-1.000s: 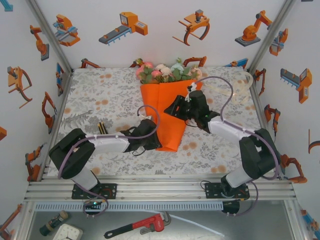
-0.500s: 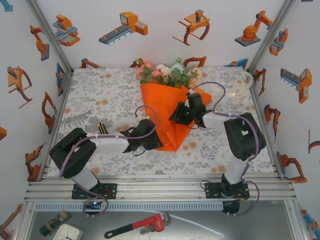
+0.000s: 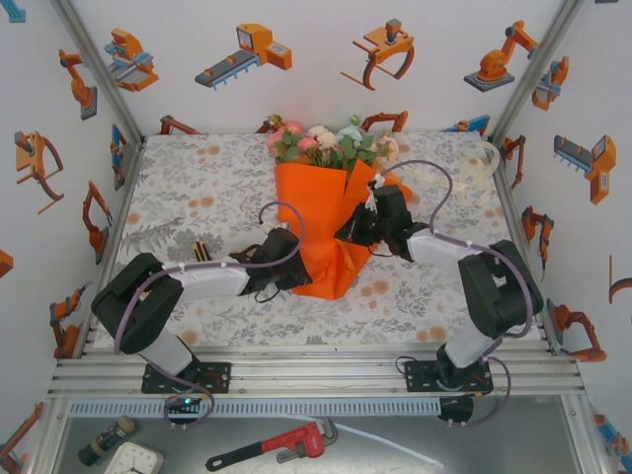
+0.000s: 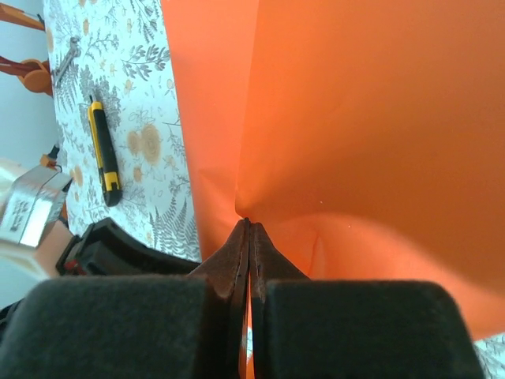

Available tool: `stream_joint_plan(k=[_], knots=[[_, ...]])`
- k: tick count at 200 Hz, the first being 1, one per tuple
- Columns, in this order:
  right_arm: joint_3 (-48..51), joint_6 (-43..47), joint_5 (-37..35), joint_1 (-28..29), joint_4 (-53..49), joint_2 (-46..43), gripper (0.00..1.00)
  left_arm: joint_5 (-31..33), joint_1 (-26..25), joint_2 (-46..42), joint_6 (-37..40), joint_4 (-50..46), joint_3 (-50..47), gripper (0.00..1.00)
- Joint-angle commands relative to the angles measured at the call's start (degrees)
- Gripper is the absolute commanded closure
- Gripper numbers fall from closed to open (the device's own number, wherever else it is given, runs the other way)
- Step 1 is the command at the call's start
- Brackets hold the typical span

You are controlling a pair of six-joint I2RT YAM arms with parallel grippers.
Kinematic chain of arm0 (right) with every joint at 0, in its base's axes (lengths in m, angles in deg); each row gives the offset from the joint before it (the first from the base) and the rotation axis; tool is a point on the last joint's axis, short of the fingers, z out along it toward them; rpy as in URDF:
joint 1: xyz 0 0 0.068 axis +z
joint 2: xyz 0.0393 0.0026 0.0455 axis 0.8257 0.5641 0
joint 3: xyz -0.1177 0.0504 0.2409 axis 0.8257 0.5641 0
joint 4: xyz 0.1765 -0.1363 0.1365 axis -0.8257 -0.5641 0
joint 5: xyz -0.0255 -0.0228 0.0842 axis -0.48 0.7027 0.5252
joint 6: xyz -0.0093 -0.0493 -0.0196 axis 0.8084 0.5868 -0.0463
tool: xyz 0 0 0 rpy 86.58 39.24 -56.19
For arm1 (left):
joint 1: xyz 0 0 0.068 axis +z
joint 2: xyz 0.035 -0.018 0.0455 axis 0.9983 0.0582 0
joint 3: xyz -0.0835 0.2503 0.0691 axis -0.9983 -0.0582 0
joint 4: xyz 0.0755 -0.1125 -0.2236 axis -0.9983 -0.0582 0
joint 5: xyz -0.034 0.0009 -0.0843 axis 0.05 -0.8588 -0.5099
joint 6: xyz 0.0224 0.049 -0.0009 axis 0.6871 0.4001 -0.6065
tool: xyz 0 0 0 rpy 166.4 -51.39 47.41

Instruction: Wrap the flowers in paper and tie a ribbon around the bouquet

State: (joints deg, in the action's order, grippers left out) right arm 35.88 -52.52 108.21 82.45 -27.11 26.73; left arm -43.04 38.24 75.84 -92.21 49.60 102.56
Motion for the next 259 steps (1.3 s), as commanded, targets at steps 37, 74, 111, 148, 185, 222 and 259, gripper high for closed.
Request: stream_joint_plan(k=[37,74,111,148,185,222,259], knots=[[0.6,0.8,-6.0,5.1,-5.2,-10.0,0.99,-0.9,0.3,5.3,1.9,1.1,3.3,0.7],[-3.2,0.2,-5.1,7.8,-2.1,-5.0,1.0,-1.9,-0.1,6.1,2.0,2.3,2.9,0.7],[-10.0,-0.3,-1.6,8.5,1.1,5.6,1.0,-2.4,-0.9,6.3,2.0,3.8,2.3,0.7],[-13.4,-0.5,2.9,9.9,1.5,12.0,0.99,-2.7,-1.4,6.9,1.4,4.7,2.6,0.7],[-13.9,2.6,3.5,10.2,-0.8,15.1,0.98,-2.9,-1.6,6.1,1.6,4.7,2.0,0.68],[-14.1,4.2,2.2,10.1,-1.6,16.9,0.98,1.5,-1.8,-3.7,1.4,0.5,-2.6,0.57],[-14.9,4.3,2.3,10.1,-1.3,18.9,0.98,6.3,-1.6,-20.1,0.6,-6.6,-6.7,0.52]])
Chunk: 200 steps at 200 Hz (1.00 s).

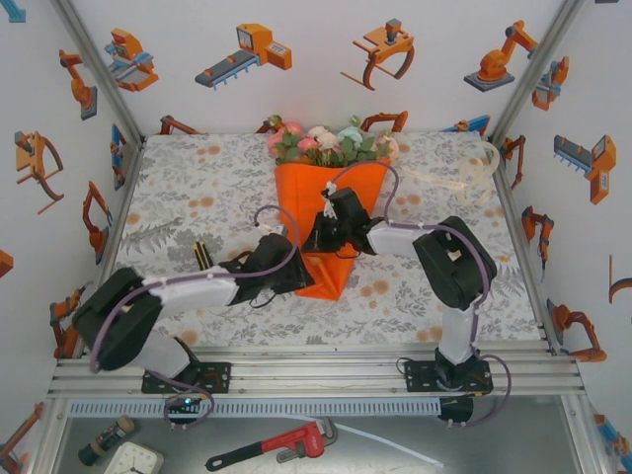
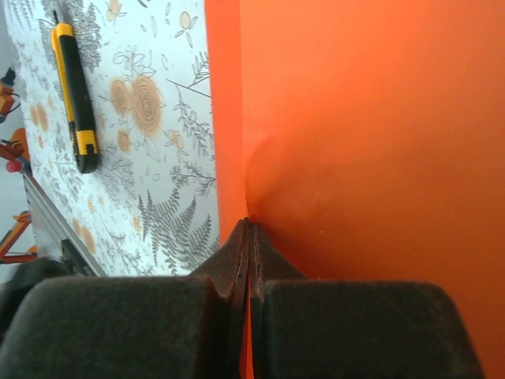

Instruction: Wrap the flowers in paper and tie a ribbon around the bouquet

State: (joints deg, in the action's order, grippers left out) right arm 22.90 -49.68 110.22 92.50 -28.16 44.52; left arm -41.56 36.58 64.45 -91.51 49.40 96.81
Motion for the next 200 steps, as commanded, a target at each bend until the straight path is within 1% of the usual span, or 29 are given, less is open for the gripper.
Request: stream_joint_plan(k=[1,15,30,43,59,82,95,107,115,123,157,171,188,200], knots=[[-2.0,1.5,0.3,0.1,-0.3,1.3,0.98,4.8,0.1,-9.0,-0.2,-6.6,-1.0,0.52],[-2.3,1.5,0.2,0.1,-0.4,1.8,0.98,3.9,1.0,-12.3,-1.9,-6.8,-1.3,0.5],[-2.5,1.3,0.2,0.1,-0.5,2.0,0.98,0.9,2.2,-12.0,-4.2,-5.2,-0.4,0.49],[-2.8,0.8,0.0,0.1,-0.7,2.0,0.98,-2.7,2.4,-8.8,-4.3,-2.2,1.2,0.48],[-2.9,0.0,0.1,0.1,-0.6,2.0,0.98,-5.5,2.4,-3.3,-5.1,-0.7,4.0,0.47],[-2.7,-0.1,0.3,0.1,-0.7,1.8,0.98,-10.5,3.2,2.5,-8.8,7.0,4.5,0.4],[-2.5,0.0,0.5,0.1,-0.8,1.7,0.98,-11.0,3.3,4.8,-10.0,7.9,4.8,0.39],[-2.5,0.1,0.5,0.1,-1.0,1.6,0.98,-10.2,3.3,5.9,-10.2,6.0,5.2,0.4],[-2.4,0.1,0.5,0.1,-1.0,1.5,0.98,-9.1,3.3,6.3,-10.4,4.4,5.3,0.43],[-2.3,0.1,0.5,0.1,-0.9,1.3,0.98,-8.4,3.5,6.6,-10.6,4.0,5.1,0.49],[-2.3,0.6,0.2,0.0,-1.3,1.0,0.98,-7.1,4.0,8.0,-11.6,3.8,4.3,0.84],[-2.8,0.8,0.3,0.1,-2.0,0.8,0.93,-7.1,4.0,8.4,-12.8,4.4,3.4,1.0],[-4.6,1.5,0.1,0.0,-5.6,-0.5,0.82,-7.1,4.1,8.9,-15.0,5.9,1.4,1.0],[-6.1,2.3,-0.9,-0.1,-8.7,-2.3,0.76,-6.6,4.1,9.2,-16.8,5.5,0.3,1.0]])
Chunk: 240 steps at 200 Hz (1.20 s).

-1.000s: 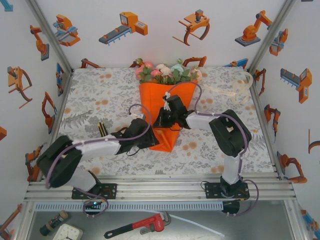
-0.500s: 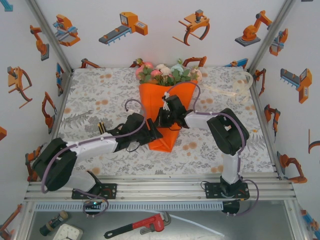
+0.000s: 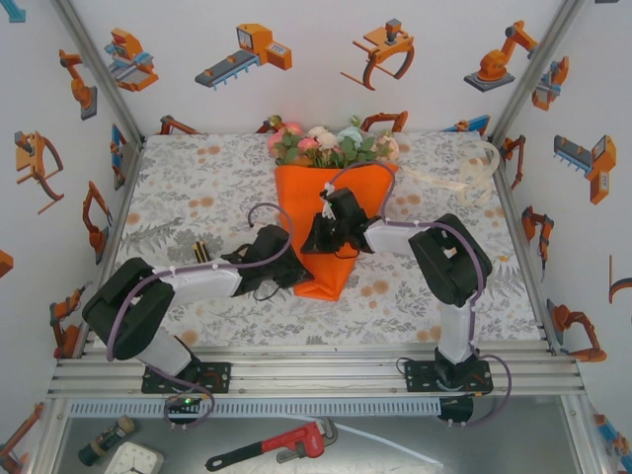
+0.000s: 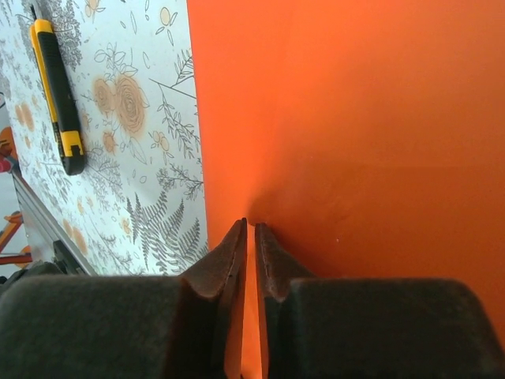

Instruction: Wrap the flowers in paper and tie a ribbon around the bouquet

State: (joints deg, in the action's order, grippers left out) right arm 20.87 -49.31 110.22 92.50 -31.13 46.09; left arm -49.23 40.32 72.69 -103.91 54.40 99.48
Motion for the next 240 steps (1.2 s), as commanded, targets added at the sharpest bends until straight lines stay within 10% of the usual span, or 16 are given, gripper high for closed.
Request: stream_joint_plan(k=[1,80,190,240], knots=[[-4.1,1.9,-1.0,-0.1,-5.9,-4.1,0.75,1.1,0.4,1.0,-4.6,0.4,-2.5,1.0],[5.4,-0.9,-6.7,-7.8,-5.1,-18.7,0.62,11.3,-1.8,-2.3,-15.0,-4.3,-7.4,1.0],[-5.5,3.0,-5.9,-10.9,1.9,4.0,0.62,14.5,-3.8,-2.4,-20.6,-8.0,-7.2,1.0],[-5.1,3.6,-5.3,-11.0,1.5,5.6,0.62,22.3,-3.5,-13.0,-7.9,-20.7,-1.7,0.51]])
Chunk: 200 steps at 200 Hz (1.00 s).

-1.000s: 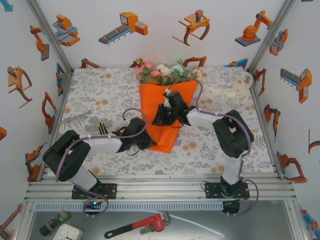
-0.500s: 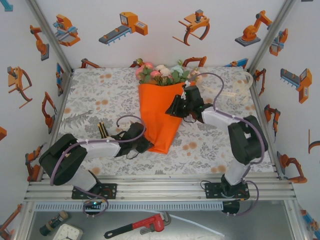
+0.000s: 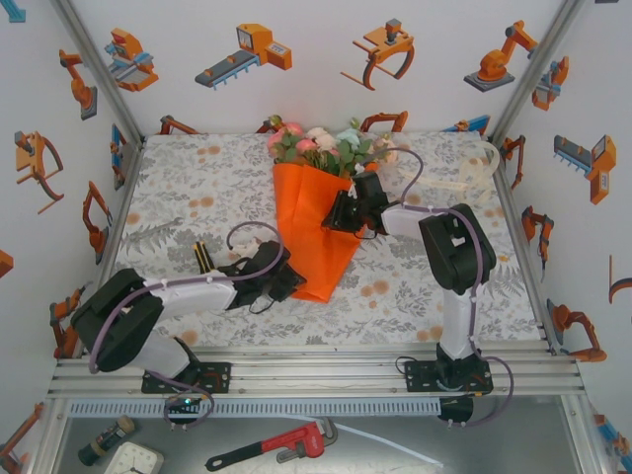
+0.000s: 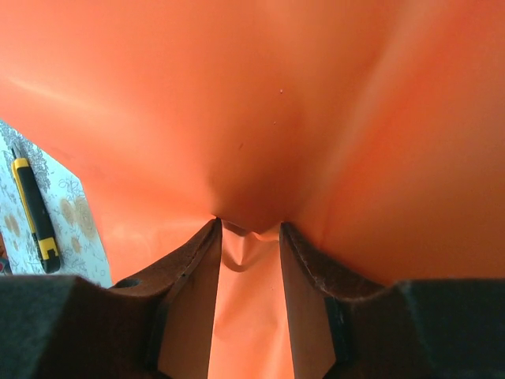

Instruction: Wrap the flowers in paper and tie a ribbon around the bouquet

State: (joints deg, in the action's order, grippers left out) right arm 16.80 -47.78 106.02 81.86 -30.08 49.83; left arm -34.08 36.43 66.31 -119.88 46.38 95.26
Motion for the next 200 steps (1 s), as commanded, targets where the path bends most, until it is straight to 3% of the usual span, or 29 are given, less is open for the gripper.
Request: stream_joint_plan(k=[1,18,33,73,106,155,200], knots=[[-1.0,2.0,-1.1,-0.4,0.4,1.9,0.62,7.4,0.5,-6.9,8.4,-13.1,2.7,0.5],[-1.0,2.1,-1.1,-0.4,0.2,1.9,0.62,11.1,1.2,-11.6,14.9,-17.9,6.0,0.49],[-1.0,2.1,-0.8,-0.4,0.1,1.7,0.62,10.2,2.5,-13.0,20.6,-18.3,9.3,0.52],[-0.9,2.2,-0.6,-0.4,-0.3,1.1,0.62,-6.2,5.6,-1.2,31.5,-14.2,20.5,0.59],[-1.4,2.0,0.0,-0.4,-0.7,0.9,0.62,-13.1,6.6,9.8,29.0,-5.8,20.7,0.63],[-1.6,1.5,1.6,-1.8,-1.5,-1.3,0.62,-12.6,7.9,15.5,23.6,0.0,12.3,0.65],[1.4,-2.6,6.6,-10.4,4.9,-1.6,0.6,-14.1,8.5,17.5,19.5,4.9,7.0,0.66]])
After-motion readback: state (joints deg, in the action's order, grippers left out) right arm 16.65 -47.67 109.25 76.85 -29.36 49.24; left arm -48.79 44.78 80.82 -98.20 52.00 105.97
